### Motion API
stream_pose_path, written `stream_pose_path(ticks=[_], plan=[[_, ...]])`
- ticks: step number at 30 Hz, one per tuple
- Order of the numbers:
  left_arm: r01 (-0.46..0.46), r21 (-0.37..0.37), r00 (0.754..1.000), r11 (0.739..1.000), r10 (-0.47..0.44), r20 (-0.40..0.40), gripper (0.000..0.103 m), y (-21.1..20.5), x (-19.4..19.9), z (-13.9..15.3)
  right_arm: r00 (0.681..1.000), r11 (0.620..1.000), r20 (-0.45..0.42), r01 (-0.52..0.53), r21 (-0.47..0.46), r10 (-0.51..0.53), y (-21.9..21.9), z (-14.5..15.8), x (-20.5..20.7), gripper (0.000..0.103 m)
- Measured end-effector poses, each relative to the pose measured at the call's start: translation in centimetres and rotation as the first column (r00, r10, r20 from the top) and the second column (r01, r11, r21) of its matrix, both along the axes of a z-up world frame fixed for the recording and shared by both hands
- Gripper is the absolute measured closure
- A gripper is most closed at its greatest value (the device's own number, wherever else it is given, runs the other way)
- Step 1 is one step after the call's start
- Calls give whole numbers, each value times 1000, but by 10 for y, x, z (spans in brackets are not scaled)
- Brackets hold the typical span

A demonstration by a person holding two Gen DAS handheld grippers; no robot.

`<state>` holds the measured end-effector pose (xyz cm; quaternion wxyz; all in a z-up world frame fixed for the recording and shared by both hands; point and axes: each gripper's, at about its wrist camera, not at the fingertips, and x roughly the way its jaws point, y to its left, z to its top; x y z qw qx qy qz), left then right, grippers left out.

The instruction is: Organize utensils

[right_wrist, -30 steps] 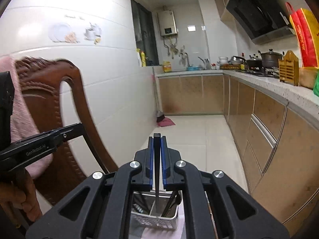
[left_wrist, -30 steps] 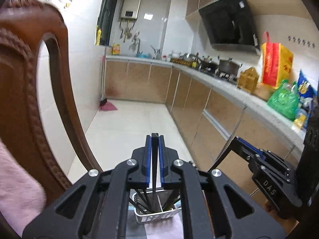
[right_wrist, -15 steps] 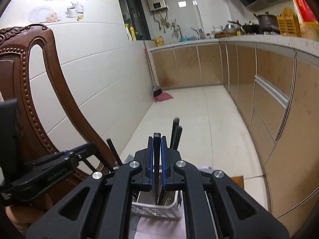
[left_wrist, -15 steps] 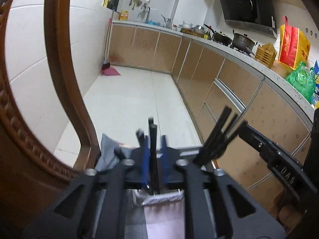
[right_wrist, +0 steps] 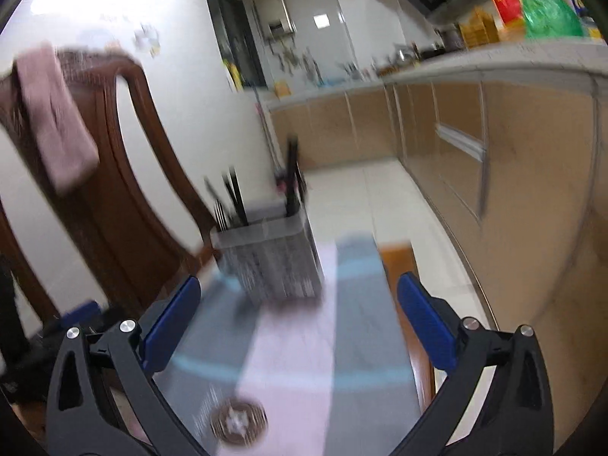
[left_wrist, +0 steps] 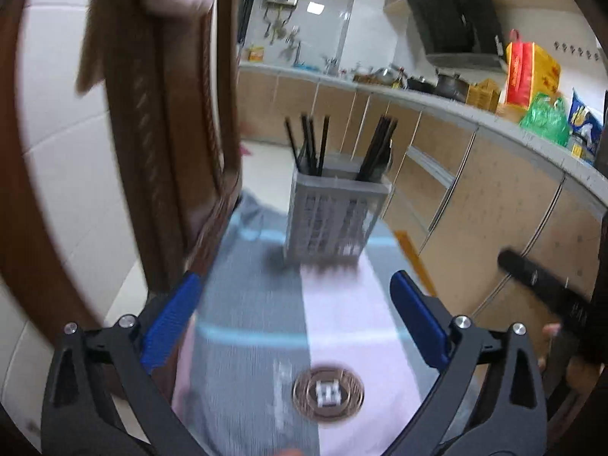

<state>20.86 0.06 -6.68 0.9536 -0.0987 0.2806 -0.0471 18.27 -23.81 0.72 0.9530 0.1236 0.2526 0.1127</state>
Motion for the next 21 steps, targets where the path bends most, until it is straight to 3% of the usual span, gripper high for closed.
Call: stream_pose_path(ticks=[2, 5, 9, 16, 21], plan=[[-12, 0, 1000, 1000, 12, -22, 4, 0, -10, -14, 998, 1000, -53, 15, -26, -17, 3, -22, -14, 3], [-44, 62, 997, 997, 48, -68, 4, -3, -16, -37, 995, 997, -95, 20, -71, -27, 13, -46, -24, 3], [-54, 15, 991, 998, 56, -118, 4, 1, -13, -50, 991, 995, -137, -12, -95, -1, 21, -59, -24, 3], [-55, 25, 989, 998, 58, -137, 4, -5, -11, -49, 996, 990, -91, -19, -137, 7, 34, -54, -21, 3], [-43, 69, 995, 997, 48, -82, 4, -14, -23, -37, 999, 988, -42, -20, -155, 14, 38, -44, -35, 3]])
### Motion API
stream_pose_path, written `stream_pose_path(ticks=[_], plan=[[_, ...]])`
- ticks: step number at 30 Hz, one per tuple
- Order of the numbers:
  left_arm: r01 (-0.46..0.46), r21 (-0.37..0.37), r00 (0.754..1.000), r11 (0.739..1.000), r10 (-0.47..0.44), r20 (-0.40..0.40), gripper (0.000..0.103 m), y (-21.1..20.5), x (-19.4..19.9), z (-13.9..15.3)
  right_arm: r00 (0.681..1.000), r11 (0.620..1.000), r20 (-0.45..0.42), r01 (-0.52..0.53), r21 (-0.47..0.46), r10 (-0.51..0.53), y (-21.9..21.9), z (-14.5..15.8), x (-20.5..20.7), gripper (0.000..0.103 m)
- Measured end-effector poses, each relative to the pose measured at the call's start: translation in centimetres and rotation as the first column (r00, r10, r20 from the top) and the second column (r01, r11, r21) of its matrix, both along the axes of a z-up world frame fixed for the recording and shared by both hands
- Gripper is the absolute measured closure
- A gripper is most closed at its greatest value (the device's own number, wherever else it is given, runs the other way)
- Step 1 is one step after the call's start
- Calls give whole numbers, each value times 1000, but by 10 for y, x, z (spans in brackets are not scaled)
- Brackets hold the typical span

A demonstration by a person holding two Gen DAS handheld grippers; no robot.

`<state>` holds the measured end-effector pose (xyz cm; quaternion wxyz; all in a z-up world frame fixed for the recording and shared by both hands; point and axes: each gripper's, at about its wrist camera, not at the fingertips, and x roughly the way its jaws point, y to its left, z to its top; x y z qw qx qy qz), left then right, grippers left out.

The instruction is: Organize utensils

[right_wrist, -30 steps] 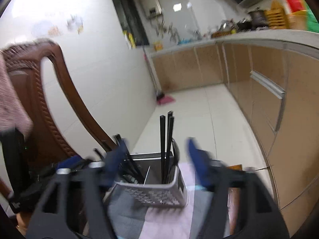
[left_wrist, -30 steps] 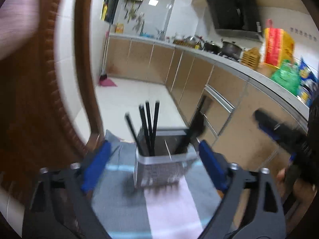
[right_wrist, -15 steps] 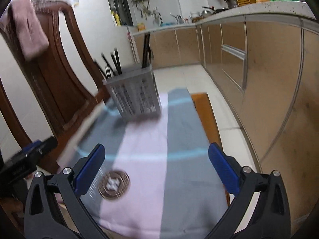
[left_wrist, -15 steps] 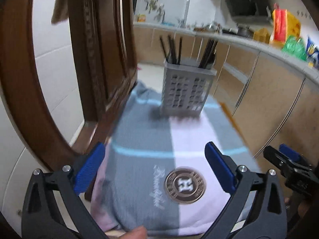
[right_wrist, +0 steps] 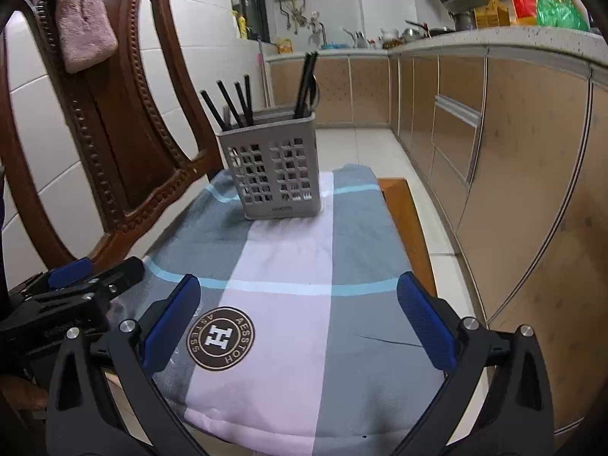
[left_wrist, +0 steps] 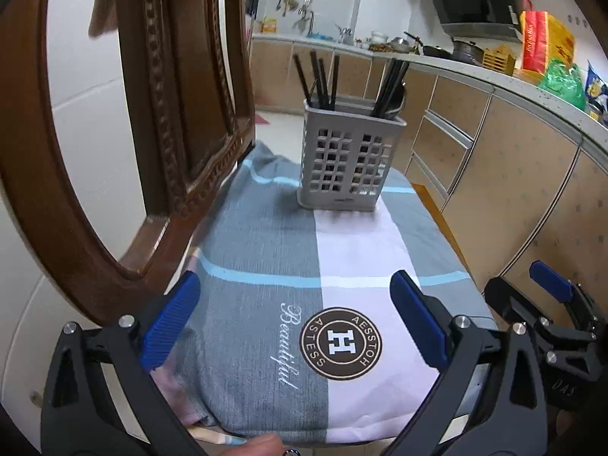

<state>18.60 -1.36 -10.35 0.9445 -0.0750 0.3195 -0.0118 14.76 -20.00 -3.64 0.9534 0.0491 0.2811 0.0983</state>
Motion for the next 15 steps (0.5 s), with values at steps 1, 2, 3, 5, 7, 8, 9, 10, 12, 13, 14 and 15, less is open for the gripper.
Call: stream_pose_path(ticks=[1, 2, 3, 5, 7, 8, 9, 10, 12, 13, 14, 15], plan=[[-1, 5, 1000, 1000, 1, 3, 4, 0, -1, 1, 1000, 1000, 10, -1, -9, 1, 1, 1, -3, 3], [0, 8, 1000, 1000, 0, 2, 4, 1, -1, 1, 1000, 1000, 17, -1, -13, 2, 1, 2, -5, 3], [-1, 9, 1000, 1000, 1, -1, 4, 2, -2, 1, 1000, 1000, 17, 1, -13, -1, 0, 2, -5, 3], [-2, 7, 1000, 1000, 2, -3, 4, 3, -1, 1, 1000, 1000, 13, 9, -11, -8, -2, 1, -5, 3], [3, 4, 1000, 1000, -3, -2, 4, 4, -1, 2, 1000, 1000, 13, 16, -5, -16, -4, 1, -5, 3], [6, 4, 1000, 1000, -6, 0, 4, 4, -3, 2, 1000, 1000, 14, 17, -6, -17, -5, 2, -5, 3], [6, 8, 1000, 1000, -6, 4, 4, 4, -3, 2, 1000, 1000, 16, 18, -6, -18, -5, 2, -5, 3], [7, 10, 1000, 1000, -7, 3, 4, 4, -2, 2, 1000, 1000, 17, 18, -4, -18, -5, 2, -6, 3], [9, 14, 1000, 1000, -9, 1, 4, 4, -2, 1, 1000, 1000, 16, 18, -1, -18, -5, 2, -5, 3], [10, 15, 1000, 1000, -10, -1, 4, 4, -2, 1, 1000, 1000, 14, 17, 0, -17, -5, 2, -5, 3], [12, 16, 1000, 1000, -12, -2, 4, 4, -1, 1, 1000, 1000, 12, 16, 2, -16, -5, 2, -5, 3], [14, 17, 1000, 1000, -14, -2, 4, 3, -2, 1, 1000, 1000, 11, 14, 3, -15, -5, 2, -5, 3]])
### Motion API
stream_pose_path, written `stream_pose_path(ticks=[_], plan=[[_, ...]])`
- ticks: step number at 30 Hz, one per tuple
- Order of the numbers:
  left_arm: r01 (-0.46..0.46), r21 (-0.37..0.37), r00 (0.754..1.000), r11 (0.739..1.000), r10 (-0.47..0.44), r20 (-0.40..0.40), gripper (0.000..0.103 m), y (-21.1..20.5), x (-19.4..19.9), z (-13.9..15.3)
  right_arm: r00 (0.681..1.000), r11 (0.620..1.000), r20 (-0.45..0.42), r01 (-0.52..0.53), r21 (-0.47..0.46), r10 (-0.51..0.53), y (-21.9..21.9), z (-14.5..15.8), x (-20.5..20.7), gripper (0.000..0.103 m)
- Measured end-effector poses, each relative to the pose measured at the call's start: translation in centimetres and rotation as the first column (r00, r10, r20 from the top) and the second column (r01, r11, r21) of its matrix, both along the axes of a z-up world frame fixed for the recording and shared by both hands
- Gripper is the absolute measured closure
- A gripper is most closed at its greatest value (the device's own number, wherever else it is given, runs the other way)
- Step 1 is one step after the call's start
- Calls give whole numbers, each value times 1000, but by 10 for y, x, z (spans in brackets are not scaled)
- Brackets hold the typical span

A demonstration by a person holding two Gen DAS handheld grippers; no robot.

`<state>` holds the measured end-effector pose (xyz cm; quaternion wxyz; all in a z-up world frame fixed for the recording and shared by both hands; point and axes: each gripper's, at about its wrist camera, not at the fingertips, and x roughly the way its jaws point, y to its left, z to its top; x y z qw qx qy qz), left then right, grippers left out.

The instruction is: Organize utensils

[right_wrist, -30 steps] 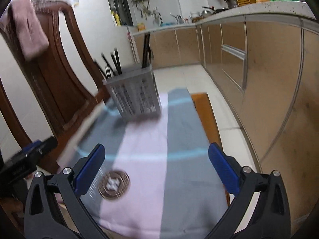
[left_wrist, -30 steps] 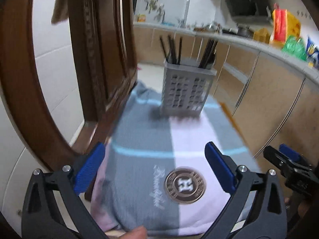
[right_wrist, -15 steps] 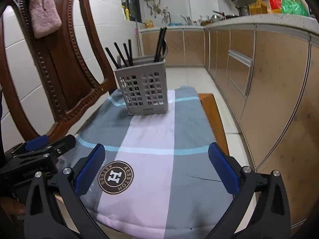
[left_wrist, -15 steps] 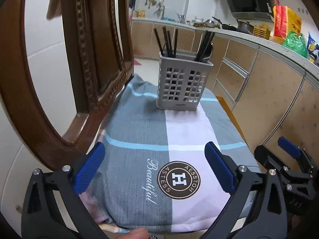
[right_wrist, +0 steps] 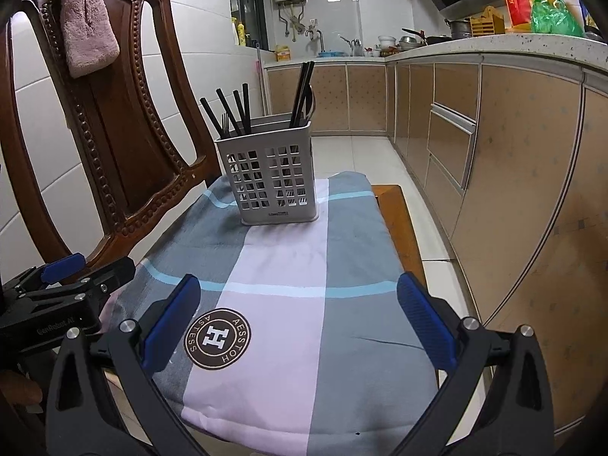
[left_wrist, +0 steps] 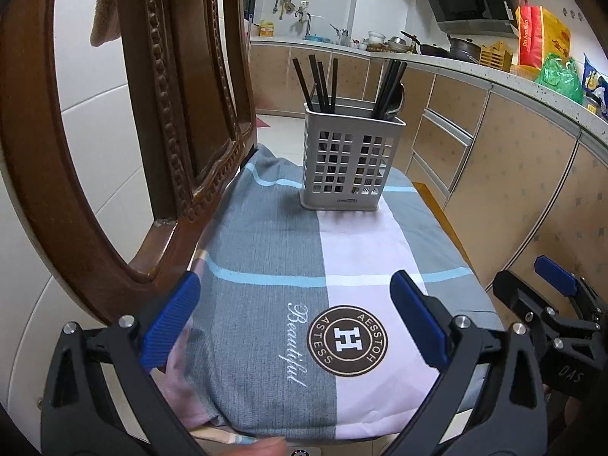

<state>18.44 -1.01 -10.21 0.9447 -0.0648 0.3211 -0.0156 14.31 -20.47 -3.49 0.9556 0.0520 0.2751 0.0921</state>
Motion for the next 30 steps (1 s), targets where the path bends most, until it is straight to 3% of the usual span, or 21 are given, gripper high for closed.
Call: stream_pose_path(ticks=[30], plan=[[14, 6, 1000, 1000, -14, 12, 4, 1, -2, 2, 1000, 1000, 15, 12, -6, -12, -3, 2, -2, 3]])
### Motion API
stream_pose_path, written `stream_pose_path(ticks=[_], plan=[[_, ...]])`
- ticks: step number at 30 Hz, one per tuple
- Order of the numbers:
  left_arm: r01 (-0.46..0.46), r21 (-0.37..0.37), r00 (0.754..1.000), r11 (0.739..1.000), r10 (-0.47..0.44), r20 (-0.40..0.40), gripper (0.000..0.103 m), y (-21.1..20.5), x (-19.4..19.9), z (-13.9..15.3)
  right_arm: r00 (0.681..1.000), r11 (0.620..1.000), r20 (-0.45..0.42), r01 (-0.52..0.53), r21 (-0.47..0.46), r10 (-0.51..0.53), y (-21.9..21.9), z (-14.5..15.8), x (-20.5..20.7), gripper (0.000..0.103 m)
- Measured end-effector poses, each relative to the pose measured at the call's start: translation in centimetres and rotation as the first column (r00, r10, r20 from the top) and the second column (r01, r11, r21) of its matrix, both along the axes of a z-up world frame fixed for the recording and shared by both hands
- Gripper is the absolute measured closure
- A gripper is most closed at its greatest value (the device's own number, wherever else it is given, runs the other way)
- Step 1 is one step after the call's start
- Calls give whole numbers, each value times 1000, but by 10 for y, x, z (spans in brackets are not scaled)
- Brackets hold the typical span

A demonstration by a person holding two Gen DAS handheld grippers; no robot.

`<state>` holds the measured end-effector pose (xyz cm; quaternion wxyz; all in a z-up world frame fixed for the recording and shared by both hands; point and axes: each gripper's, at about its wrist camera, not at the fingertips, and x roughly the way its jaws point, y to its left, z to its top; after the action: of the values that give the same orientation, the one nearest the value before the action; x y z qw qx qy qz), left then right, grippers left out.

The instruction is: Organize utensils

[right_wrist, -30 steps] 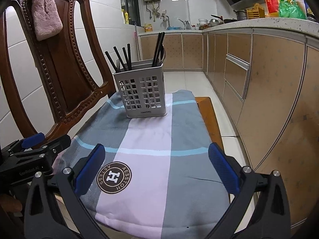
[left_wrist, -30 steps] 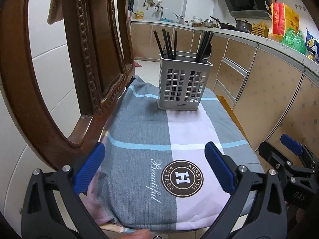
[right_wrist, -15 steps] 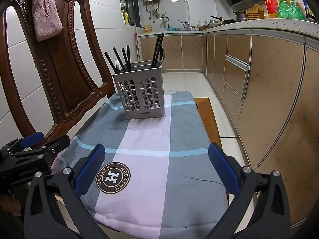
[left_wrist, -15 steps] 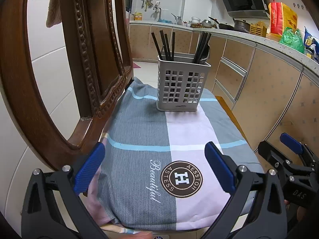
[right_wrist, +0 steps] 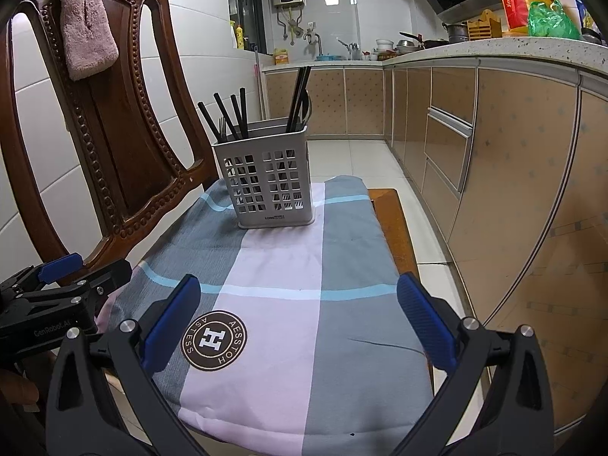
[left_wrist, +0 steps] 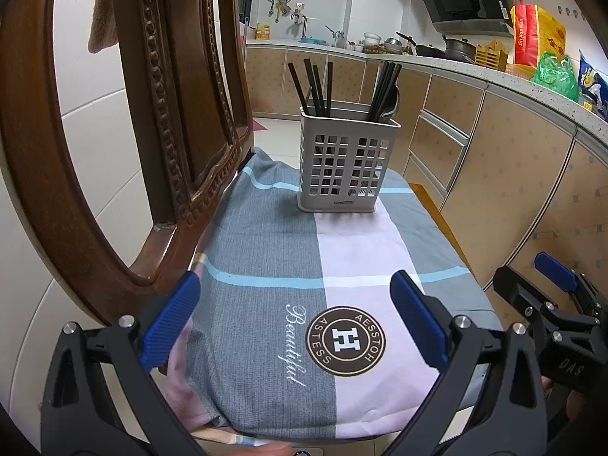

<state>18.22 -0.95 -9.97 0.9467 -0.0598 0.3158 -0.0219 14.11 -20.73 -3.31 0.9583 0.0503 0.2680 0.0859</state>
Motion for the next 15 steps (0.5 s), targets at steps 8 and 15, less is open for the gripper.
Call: stream_pose_path(ticks=[8, 15], plan=[[1, 2, 1000, 1000, -1, 0, 4, 0, 0, 0, 1000, 1000, 0, -1, 1, 1, 0, 0, 0, 3], [3, 3, 1000, 1000, -3, 1, 4, 1, 0, 0, 1000, 1000, 1, -1, 1, 1, 0, 0, -1, 3]])
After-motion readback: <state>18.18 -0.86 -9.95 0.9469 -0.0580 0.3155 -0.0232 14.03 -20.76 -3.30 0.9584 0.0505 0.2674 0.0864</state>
